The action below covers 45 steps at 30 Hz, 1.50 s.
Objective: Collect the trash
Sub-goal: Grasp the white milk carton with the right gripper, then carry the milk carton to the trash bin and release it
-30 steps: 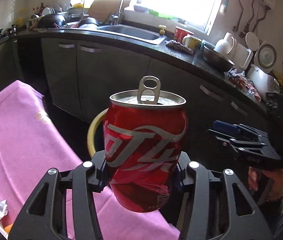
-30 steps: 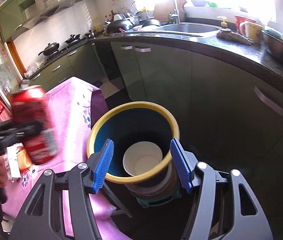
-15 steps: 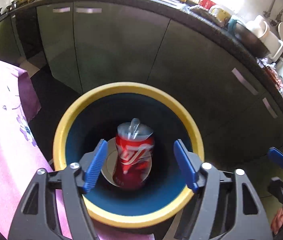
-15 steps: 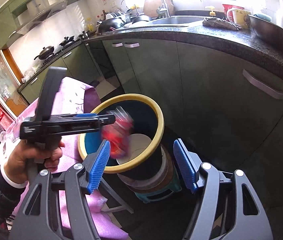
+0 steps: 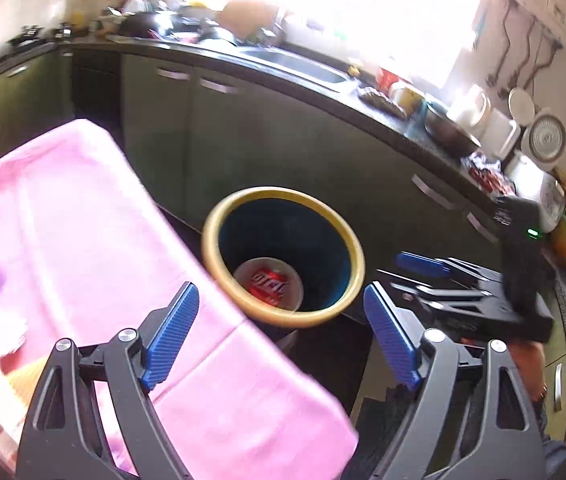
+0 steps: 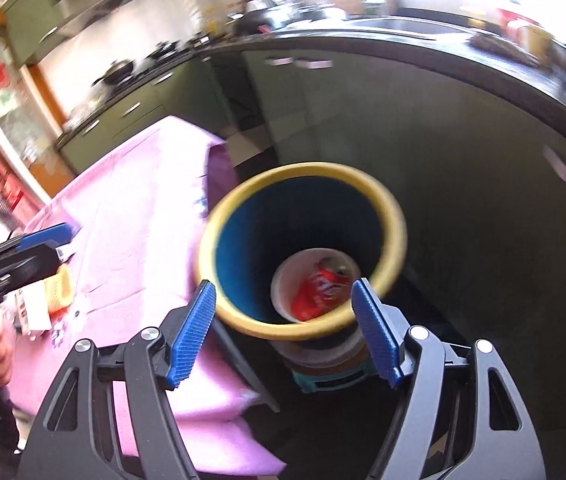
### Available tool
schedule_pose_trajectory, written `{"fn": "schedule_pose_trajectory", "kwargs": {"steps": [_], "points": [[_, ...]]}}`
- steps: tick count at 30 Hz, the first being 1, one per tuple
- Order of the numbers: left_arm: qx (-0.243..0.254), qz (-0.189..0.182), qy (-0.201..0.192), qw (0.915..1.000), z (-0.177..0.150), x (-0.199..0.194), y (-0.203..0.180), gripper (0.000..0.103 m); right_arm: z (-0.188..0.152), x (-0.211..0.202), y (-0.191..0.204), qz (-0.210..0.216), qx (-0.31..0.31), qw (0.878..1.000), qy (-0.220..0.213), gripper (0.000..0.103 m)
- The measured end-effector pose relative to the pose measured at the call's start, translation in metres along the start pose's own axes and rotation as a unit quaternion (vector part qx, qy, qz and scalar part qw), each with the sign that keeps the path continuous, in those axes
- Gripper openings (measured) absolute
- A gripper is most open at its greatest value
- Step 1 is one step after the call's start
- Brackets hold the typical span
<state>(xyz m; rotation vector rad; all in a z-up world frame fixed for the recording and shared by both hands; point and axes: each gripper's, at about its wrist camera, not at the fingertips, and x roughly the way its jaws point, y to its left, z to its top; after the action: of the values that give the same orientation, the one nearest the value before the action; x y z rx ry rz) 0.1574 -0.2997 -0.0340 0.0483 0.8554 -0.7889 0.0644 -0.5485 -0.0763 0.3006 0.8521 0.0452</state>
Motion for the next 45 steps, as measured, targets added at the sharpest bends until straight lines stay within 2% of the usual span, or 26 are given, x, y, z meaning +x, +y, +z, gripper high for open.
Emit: {"fn": "schedule_pose_trajectory", "kwargs": {"steps": [3, 6, 10, 16, 18, 20, 23, 30, 38, 41, 45], "points": [[-0.015, 0.028, -0.034, 0.9989, -0.018, -0.044, 0.020, 0.083, 0.002, 0.012, 0.042, 0.034, -0.031, 0.999, 0.005, 0.070], [-0.039, 0.073, -0.073, 0.9940, -0.035, -0.092, 0.046, 0.085, 0.001, 0.020, 0.089, 0.062, -0.068, 0.996, 0.002, 0.070], [-0.071, 0.146, -0.121, 0.9794, -0.057, -0.152, 0.081, 0.089, -0.012, 0.021, 0.155, 0.099, -0.130, 0.986, -0.015, 0.070], [-0.136, 0.210, -0.140, 0.9580, -0.094, -0.208, 0.139, 0.089, -0.047, 0.025, 0.247, 0.147, -0.196, 0.969, -0.023, 0.072], [-0.156, 0.219, -0.143, 0.9524, -0.105, -0.218, 0.155, 0.089, -0.056, 0.031, 0.271, 0.162, -0.203, 0.965, -0.020, 0.077], [-0.176, 0.226, -0.145, 0.9471, -0.113, -0.226, 0.167, 0.089, -0.059, 0.039, 0.288, 0.168, -0.200, 0.965, -0.017, 0.078], [-0.187, 0.231, -0.147, 0.9434, -0.121, -0.231, 0.174, 0.089, -0.064, 0.052, 0.307, 0.140, -0.205, 0.969, -0.019, 0.078], [-0.191, 0.226, -0.156, 0.9424, -0.130, -0.238, 0.181, 0.090, -0.070, 0.081, 0.327, 0.120, -0.213, 0.970, 0.007, 0.077], [-0.204, 0.224, -0.153, 0.9408, -0.139, -0.239, 0.194, 0.090, -0.072, 0.111, 0.342, 0.074, -0.224, 0.972, 0.015, 0.072], [-0.207, 0.221, -0.149, 0.9413, -0.141, -0.237, 0.197, 0.090, -0.070, 0.117, 0.341, 0.074, -0.224, 0.972, 0.020, 0.057], [-0.207, 0.220, -0.144, 0.9424, -0.141, -0.234, 0.197, 0.091, -0.068, 0.111, 0.334, 0.078, -0.219, 0.973, 0.014, 0.057]]}}
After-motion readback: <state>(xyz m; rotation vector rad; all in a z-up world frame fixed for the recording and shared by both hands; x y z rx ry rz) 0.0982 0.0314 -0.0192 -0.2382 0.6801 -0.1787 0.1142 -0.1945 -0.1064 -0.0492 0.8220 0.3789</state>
